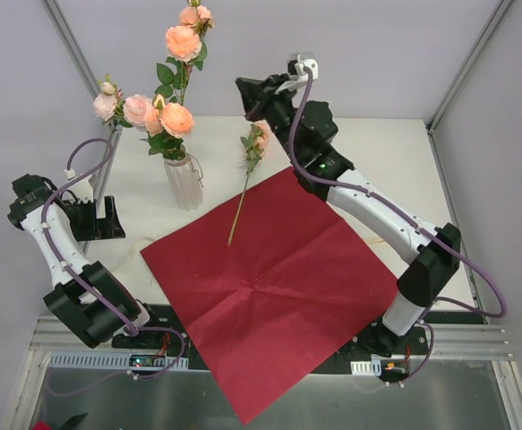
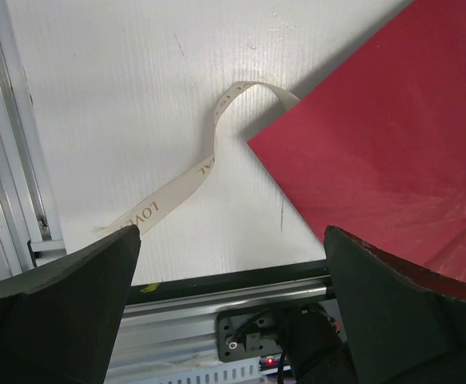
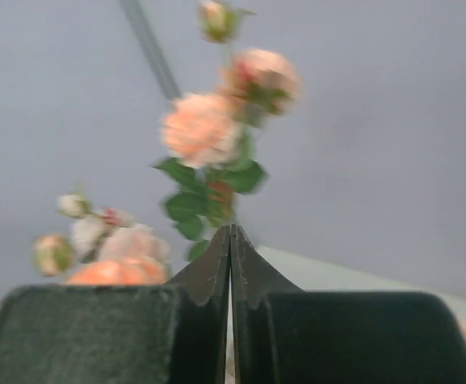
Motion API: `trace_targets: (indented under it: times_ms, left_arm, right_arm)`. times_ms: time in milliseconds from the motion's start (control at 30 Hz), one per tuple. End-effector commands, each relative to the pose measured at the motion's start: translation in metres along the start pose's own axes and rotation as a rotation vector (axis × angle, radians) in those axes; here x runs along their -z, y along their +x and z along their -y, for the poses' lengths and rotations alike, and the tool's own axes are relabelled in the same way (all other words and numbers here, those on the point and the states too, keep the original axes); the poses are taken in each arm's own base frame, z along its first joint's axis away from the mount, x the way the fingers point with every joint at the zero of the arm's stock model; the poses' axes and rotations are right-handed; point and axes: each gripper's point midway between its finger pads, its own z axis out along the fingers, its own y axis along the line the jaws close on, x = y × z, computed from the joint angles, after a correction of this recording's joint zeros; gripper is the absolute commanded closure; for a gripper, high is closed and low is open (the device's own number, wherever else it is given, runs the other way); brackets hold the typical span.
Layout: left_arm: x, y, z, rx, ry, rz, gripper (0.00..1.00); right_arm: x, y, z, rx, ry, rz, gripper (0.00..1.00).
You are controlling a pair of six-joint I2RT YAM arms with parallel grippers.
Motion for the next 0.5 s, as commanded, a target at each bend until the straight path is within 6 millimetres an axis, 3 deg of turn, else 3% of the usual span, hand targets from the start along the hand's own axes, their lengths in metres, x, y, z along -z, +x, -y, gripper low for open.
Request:
trace_targets:
  times_ms: [0, 33, 100, 200, 267, 300, 333, 367, 433, 467]
  left_arm:
    - [0.008, -0.007, 0.003, 0.013, 0.024, 0.017, 0.01]
    - [0.009, -0.007, 0.003, 0.013, 0.024, 0.017, 0.01]
    - [0.012, -0.006, 0.003, 0.004, 0.016, 0.022, 0.01]
    - [0.012, -0.003, 0.004, -0.016, 0.017, 0.028, 0.01]
    - [0.009, 0.001, 0.005, -0.015, 0.026, 0.019, 0.01]
    - [0.008, 0.001, 0.005, -0.013, 0.030, 0.019, 0.01]
    - [0.008, 0.001, 0.004, -0.011, 0.032, 0.015, 0.01]
    - [0.006, 0.002, 0.004, -0.005, 0.037, 0.011, 0.01]
    - [0.006, 0.001, 0.004, -0.004, 0.042, 0.011, 0.01]
    - [0.005, 0.001, 0.004, -0.003, 0.043, 0.010, 0.01]
  right_arm:
    - [0.003, -0.068, -0.113, 0.166, -0.326, 0.261, 0.99]
    - [0.003, -0.066, -0.121, 0.162, -0.324, 0.249, 0.99]
    - [-0.006, -0.045, -0.107, 0.138, -0.243, 0.139, 0.99]
    - [-0.004, 0.013, -0.067, 0.149, -0.096, -0.043, 0.99]
    - [0.001, 0.067, -0.030, 0.175, 0.024, -0.229, 0.99]
    - [0.001, 0.083, -0.014, 0.114, 0.073, -0.289, 0.93]
    - [0.010, 0.114, 0.002, 0.112, 0.103, -0.408, 0.84]
    - [0.012, 0.147, 0.016, 0.103, 0.128, -0.486, 0.61]
    - [0.021, 0.182, 0.036, 0.103, 0.176, -0.606, 0.57]
    - [0.022, 0.212, 0.050, 0.123, 0.209, -0.674, 0.50]
